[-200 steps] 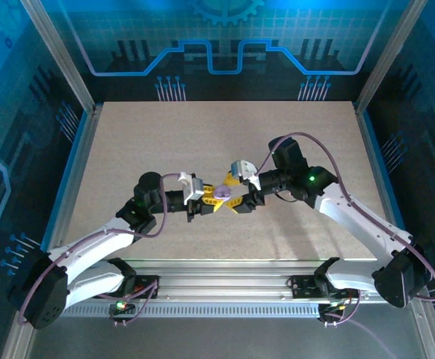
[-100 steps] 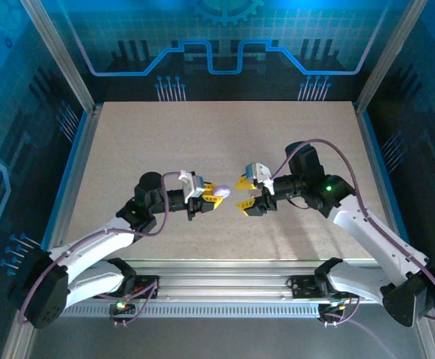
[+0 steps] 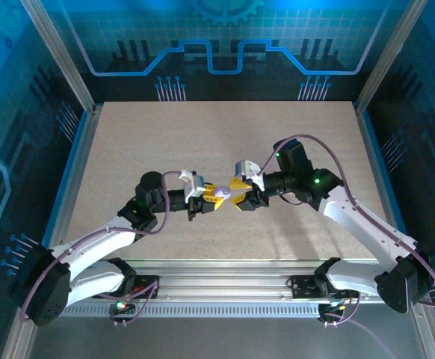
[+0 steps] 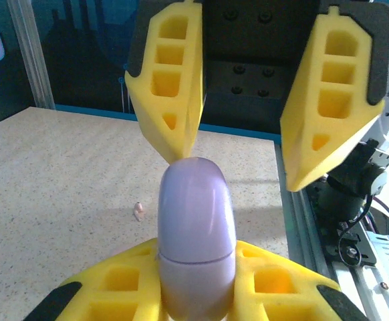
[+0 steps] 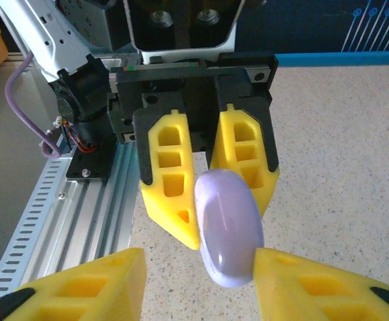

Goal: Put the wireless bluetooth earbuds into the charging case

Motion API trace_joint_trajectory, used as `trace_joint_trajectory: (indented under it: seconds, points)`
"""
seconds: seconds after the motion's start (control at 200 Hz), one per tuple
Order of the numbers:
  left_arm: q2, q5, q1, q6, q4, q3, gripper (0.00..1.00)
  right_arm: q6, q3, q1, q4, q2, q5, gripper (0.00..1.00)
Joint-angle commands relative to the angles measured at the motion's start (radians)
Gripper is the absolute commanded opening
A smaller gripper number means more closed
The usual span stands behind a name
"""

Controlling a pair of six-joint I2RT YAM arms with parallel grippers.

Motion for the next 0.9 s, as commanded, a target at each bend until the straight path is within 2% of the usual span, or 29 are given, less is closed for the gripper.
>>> trace_joint_trajectory:
  seconds: [0.0,0.16,0.275,0.375,0.51,0.655,0.76,0.895]
  points:
    - [0.002,0.027,-0.005,-0.018,0.046,0.028,0.19,-0.032,0.034,0.052,-0.042,0.025,-0.007,0.42]
    - [0.012,0.011,-0.003,-0.038,0.065,0.029,0.2,-0.053,0.038,0.076,-0.086,0.044,0.022,0.3]
    - [0.047,-0.001,0.001,-0.095,0.088,0.035,0.21,-0.029,0.039,0.082,-0.097,0.043,0.046,0.29]
    - [0.077,-0.011,0.002,-0.145,0.046,0.064,0.21,0.079,-0.005,0.06,-0.014,-0.009,0.106,0.34]
    - [0.089,-0.154,0.003,-0.257,-0.014,0.08,0.21,0.277,-0.115,-0.013,0.125,-0.097,0.128,0.41]
    - [0.146,-0.245,0.003,-0.35,-0.264,0.189,0.2,0.504,-0.23,-0.063,0.232,-0.178,0.26,0.43]
    - [0.211,-0.275,0.002,-0.423,-0.398,0.259,0.18,0.646,-0.251,-0.098,0.215,-0.209,0.356,0.49]
    - [0.304,-0.316,0.002,-0.556,-0.491,0.318,0.18,0.746,-0.237,-0.123,0.141,-0.198,0.389,0.5]
